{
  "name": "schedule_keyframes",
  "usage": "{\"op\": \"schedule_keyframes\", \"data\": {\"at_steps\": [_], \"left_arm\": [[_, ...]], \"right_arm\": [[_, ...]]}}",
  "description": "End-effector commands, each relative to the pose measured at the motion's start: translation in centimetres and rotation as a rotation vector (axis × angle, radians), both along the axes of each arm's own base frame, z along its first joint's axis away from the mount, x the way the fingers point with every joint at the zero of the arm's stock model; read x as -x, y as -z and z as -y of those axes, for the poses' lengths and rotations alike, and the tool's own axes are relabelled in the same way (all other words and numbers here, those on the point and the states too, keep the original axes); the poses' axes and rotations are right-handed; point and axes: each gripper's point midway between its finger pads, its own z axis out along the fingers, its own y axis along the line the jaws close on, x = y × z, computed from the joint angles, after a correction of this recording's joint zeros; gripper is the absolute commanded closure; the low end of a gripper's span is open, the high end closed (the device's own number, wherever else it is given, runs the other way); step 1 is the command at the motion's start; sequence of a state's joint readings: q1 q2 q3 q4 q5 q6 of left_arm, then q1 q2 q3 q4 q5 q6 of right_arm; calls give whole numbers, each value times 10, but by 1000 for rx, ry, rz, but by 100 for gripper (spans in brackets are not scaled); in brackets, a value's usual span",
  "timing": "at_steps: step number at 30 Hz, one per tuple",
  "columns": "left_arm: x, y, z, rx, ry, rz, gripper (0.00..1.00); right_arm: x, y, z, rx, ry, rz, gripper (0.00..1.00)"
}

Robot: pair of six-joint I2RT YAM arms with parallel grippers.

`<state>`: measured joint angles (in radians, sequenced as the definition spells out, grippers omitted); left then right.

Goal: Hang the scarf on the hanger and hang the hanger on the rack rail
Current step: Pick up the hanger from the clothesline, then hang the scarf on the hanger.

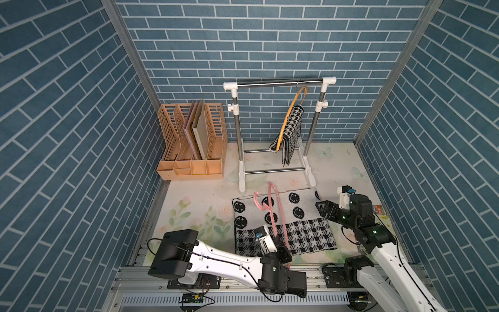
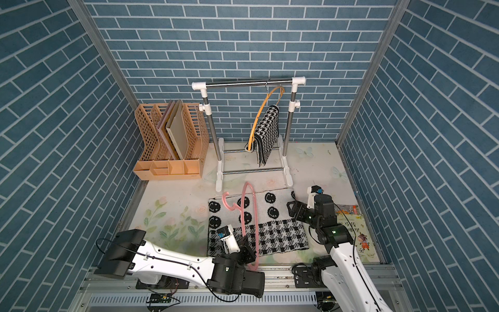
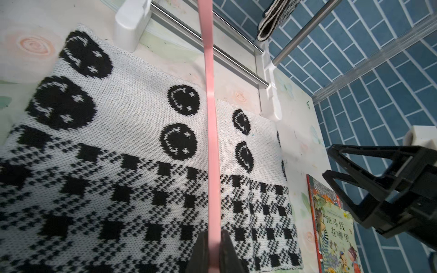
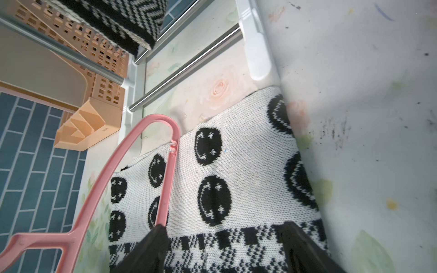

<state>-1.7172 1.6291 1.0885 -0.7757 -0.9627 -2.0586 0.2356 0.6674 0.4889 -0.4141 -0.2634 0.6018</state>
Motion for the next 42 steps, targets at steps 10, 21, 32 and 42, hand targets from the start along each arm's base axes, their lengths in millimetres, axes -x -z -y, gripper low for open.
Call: {"op": "schedule_keyframes", "data": {"at_steps": [10, 21, 32, 42], "left_arm": [[14, 36, 41, 110, 101, -53, 100], [1, 30, 42, 105, 61, -75, 100], [-5, 54, 28, 84, 8, -109, 100], [-3, 71, 28, 47, 5, -117, 100]], "right_arm": [[0, 41, 11, 87, 46, -146, 20], [12, 74, 21, 96, 116, -268, 20], [17, 100, 31, 62, 200, -396, 23], [40, 133, 7, -85, 112, -497, 34]]}}
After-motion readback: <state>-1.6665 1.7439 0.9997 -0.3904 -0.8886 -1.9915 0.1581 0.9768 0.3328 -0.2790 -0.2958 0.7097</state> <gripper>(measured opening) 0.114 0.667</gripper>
